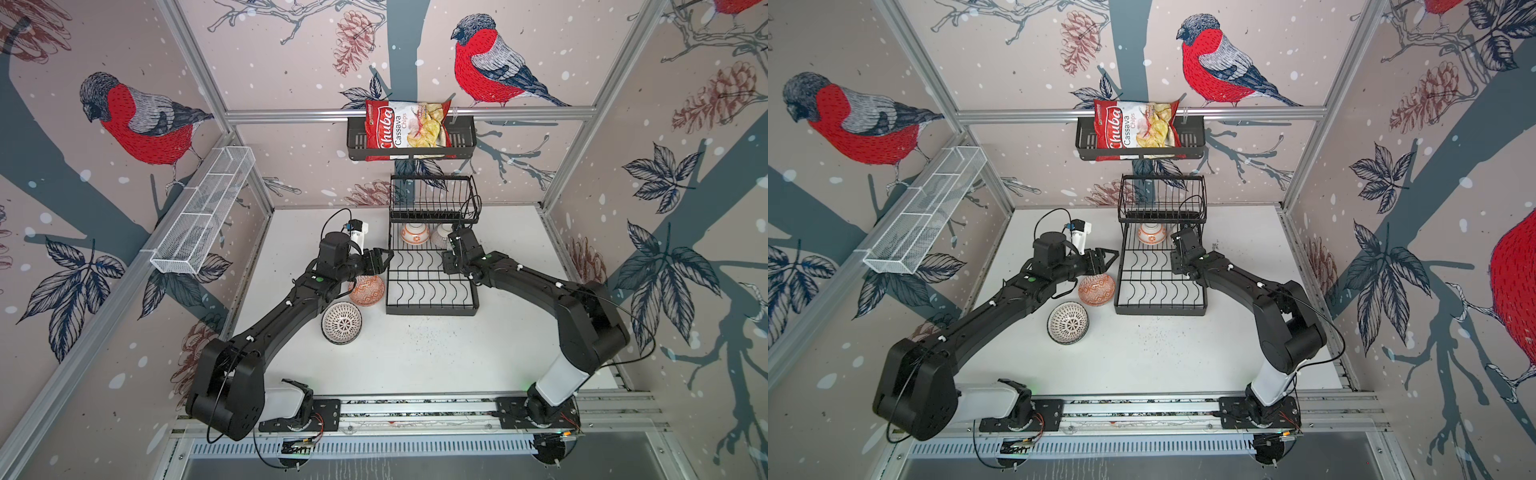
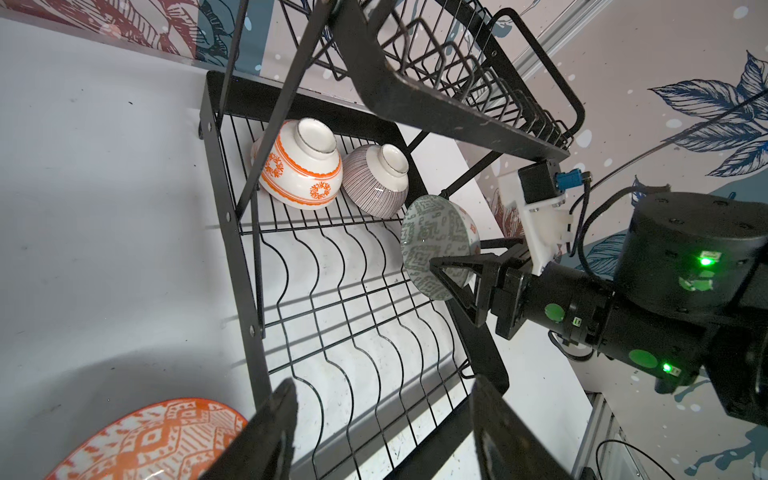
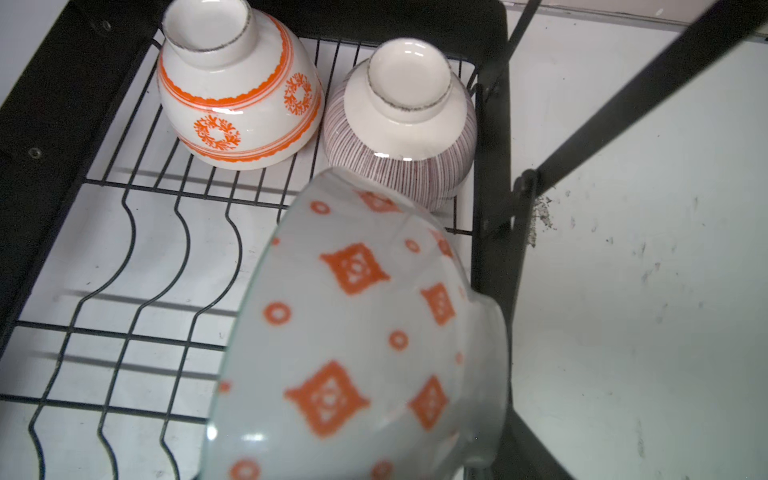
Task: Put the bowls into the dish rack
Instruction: 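Lower the bowl toward the rack slots with the right gripper while the left draws back, then set the green-patterned bowl on edge against the pink-striped bowl with the right gripper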
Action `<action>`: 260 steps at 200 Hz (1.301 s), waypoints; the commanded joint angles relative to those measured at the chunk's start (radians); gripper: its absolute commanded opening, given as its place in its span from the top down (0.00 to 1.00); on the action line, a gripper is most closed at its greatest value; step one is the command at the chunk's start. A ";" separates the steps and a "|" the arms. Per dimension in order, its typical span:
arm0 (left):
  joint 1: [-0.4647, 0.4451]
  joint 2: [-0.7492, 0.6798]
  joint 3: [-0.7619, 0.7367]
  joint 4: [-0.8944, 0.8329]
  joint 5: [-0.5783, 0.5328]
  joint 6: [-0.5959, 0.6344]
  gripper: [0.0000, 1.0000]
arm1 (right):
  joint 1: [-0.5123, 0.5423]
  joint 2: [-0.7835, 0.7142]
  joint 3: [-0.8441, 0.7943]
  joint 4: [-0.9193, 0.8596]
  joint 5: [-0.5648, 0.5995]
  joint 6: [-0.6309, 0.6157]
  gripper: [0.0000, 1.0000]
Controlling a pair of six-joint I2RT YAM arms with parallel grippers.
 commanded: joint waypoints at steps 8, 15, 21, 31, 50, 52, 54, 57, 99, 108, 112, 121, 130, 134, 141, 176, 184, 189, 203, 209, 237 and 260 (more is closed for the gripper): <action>0.005 -0.003 -0.007 0.013 0.013 0.011 0.35 | 0.015 0.021 0.030 0.058 0.016 0.009 0.48; 0.005 -0.002 -0.009 0.014 0.013 0.012 0.35 | 0.017 0.026 0.035 0.056 0.022 0.012 0.48; 0.006 -0.004 -0.010 0.013 0.014 0.012 0.34 | 0.018 0.031 0.038 0.056 0.028 0.013 0.48; 0.008 -0.006 -0.014 0.013 0.013 0.012 0.34 | 0.021 0.038 0.043 0.056 0.033 0.014 0.48; 0.011 -0.012 -0.022 0.014 0.012 0.014 0.34 | 0.027 0.046 0.044 0.058 0.029 0.015 0.48; 0.011 -0.012 -0.021 0.014 0.013 0.015 0.34 | 0.027 0.046 0.045 0.059 0.030 0.016 0.48; 0.012 -0.012 -0.022 0.014 0.012 0.015 0.34 | 0.029 0.047 0.046 0.060 0.030 0.017 0.48; 0.012 -0.013 -0.024 0.014 0.012 0.016 0.34 | 0.030 0.048 0.044 0.060 0.033 0.018 0.48; 0.019 -0.017 -0.029 0.016 0.014 0.015 0.34 | 0.029 0.074 0.056 0.080 0.065 0.014 0.48; 0.018 -0.017 -0.030 0.015 0.013 0.015 0.34 | 0.030 0.084 0.065 0.074 0.071 0.011 0.48; 0.019 -0.017 -0.029 0.014 0.013 0.016 0.34 | 0.028 0.087 0.071 0.074 0.074 0.009 0.48; 0.019 -0.018 -0.029 0.013 0.013 0.015 0.35 | 0.030 0.095 0.075 0.072 0.082 0.009 0.48; 0.018 -0.019 -0.030 0.011 0.013 0.016 0.34 | 0.030 0.101 0.074 0.074 0.090 0.008 0.48; 0.019 -0.019 -0.032 0.011 0.014 0.015 0.34 | 0.030 0.103 0.074 0.076 0.093 0.008 0.48; 0.019 -0.021 -0.033 0.013 0.012 0.014 0.34 | 0.030 0.107 0.072 0.079 0.097 0.007 0.48; 0.019 -0.012 -0.031 0.005 0.015 0.020 0.34 | 0.029 0.122 0.068 0.096 0.123 0.004 0.48; 0.018 -0.005 -0.030 -0.003 0.011 0.023 0.35 | 0.029 0.125 0.066 0.101 0.128 0.003 0.48; 0.018 0.001 -0.028 -0.010 0.007 0.025 0.35 | 0.028 0.129 0.068 0.101 0.129 0.001 0.48; 0.018 0.018 -0.019 -0.030 0.000 0.026 0.35 | 0.029 0.136 0.073 0.104 0.117 -0.002 0.48; 0.017 0.024 -0.020 -0.032 0.001 0.024 0.35 | 0.029 0.141 0.077 0.103 0.111 -0.002 0.48; 0.018 0.036 -0.020 -0.030 0.000 0.021 0.35 | 0.029 0.158 0.080 0.110 0.062 0.009 0.47; 0.018 0.034 -0.019 -0.027 -0.001 0.022 0.35 | 0.029 0.163 0.069 0.120 0.030 0.043 0.47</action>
